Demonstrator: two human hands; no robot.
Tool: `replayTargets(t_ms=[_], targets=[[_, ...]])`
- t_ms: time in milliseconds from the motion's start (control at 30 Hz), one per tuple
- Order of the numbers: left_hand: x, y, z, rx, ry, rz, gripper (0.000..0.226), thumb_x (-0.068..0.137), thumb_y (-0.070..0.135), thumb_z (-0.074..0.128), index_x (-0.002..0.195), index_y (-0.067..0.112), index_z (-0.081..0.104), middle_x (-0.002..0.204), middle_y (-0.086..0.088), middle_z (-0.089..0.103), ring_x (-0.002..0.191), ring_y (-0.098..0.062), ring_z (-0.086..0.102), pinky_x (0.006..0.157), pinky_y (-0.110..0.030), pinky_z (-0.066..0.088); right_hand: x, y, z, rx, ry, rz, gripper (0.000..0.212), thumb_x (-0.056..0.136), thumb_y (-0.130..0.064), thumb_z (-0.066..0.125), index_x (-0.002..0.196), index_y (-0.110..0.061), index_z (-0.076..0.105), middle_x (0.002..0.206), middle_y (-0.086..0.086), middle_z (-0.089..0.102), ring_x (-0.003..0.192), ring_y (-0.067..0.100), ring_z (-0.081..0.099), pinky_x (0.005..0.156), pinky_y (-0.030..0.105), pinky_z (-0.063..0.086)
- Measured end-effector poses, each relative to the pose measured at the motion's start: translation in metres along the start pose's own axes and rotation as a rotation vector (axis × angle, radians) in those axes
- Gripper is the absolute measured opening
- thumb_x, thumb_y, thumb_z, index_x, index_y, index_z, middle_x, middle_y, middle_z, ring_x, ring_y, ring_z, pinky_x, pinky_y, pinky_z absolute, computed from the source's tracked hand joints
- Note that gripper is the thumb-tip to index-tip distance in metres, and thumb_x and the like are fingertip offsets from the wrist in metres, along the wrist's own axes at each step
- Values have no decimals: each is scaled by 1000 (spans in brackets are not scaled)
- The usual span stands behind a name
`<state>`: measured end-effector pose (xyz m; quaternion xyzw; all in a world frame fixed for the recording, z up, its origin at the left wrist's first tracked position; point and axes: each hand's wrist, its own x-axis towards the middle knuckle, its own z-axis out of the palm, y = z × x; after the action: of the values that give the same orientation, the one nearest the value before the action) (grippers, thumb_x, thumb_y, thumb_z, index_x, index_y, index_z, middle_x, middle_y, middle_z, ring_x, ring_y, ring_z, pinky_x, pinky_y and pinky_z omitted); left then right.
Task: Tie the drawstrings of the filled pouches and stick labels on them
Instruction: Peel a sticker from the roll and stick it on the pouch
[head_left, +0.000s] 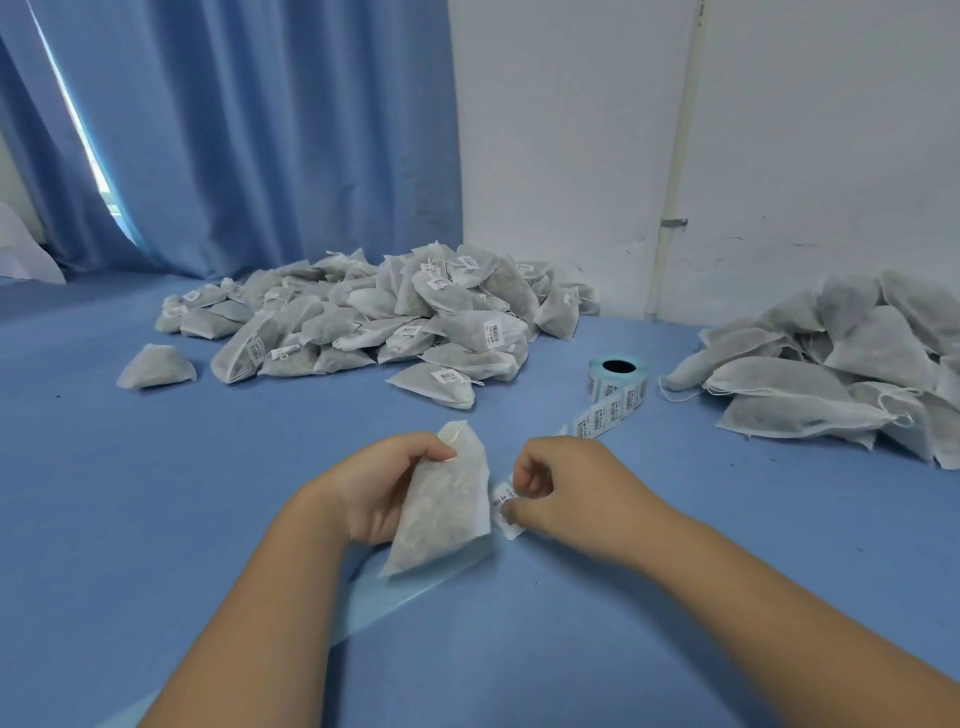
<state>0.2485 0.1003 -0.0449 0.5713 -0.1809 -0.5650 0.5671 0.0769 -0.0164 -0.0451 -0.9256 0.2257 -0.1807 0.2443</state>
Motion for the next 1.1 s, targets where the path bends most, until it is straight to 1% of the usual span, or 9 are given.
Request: replayTargets(t_ms=[100,200,400,567,667,767,833,1000,1100], targets=[[1,1,-5,-41,-27,2,31,79,17,53,77,-4,75,91,-22,71,61,-29,70,52,-29,56,-3,-8,4,-14,26,-30,22,76,-42,70,76,-24,57,82,-9,60,77,9,57,69,29,49],[0,1,-4,-49,-57,7,35,82,19,50,74,-3,75,92,-23,71,59,-29,69,51,-27,54,-5,-13,9,-69,51,-28,26,77,-45,68,73,-25,52,84,-7,59,79,13,56,71,33,50],[-6,2,-1,-41,-130,5,31,83,16,52,82,-4,76,97,-23,72,70,-30,73,57,-31,58,-7,-18,12,-52,62,19,24,80,-39,64,76,-16,58,85,-3,61,81,16,58,74,34,50],[-8,2,2,-20,-75,46,28,80,14,56,90,-3,75,102,-22,72,83,-29,74,70,-37,62,-6,-16,6,53,29,83,22,83,-33,63,73,-14,65,78,-3,67,77,15,62,70,31,50],[-9,2,4,-27,-40,56,26,78,11,57,94,-4,71,99,-21,72,81,-28,74,67,-36,62,-5,-15,4,64,6,106,18,83,-30,62,70,-19,66,78,-9,68,77,10,62,70,27,50],[-12,2,5,-5,1,49,24,87,9,53,86,-2,74,92,-18,74,76,-26,74,58,-33,60,-3,-12,1,40,22,132,14,81,-23,61,71,-15,67,70,-15,64,69,6,59,61,18,45],[-13,3,7,52,51,55,22,94,10,51,90,1,71,87,-14,75,72,-23,74,55,-30,58,-3,-9,-3,28,34,168,11,78,-18,60,70,-13,67,62,-13,60,58,3,52,52,15,40],[-23,7,22,146,88,159,19,95,11,53,100,3,69,91,-11,75,76,-20,74,61,-29,60,-19,-2,-32,92,87,268,14,76,-16,62,62,-16,63,60,-9,61,44,-2,46,41,9,35],[-31,8,42,156,135,293,17,95,9,53,100,4,68,90,-12,74,74,-20,72,63,-30,61,-38,-2,-60,212,135,296,13,78,-17,65,66,-17,67,68,-2,70,59,5,61,60,22,51]])
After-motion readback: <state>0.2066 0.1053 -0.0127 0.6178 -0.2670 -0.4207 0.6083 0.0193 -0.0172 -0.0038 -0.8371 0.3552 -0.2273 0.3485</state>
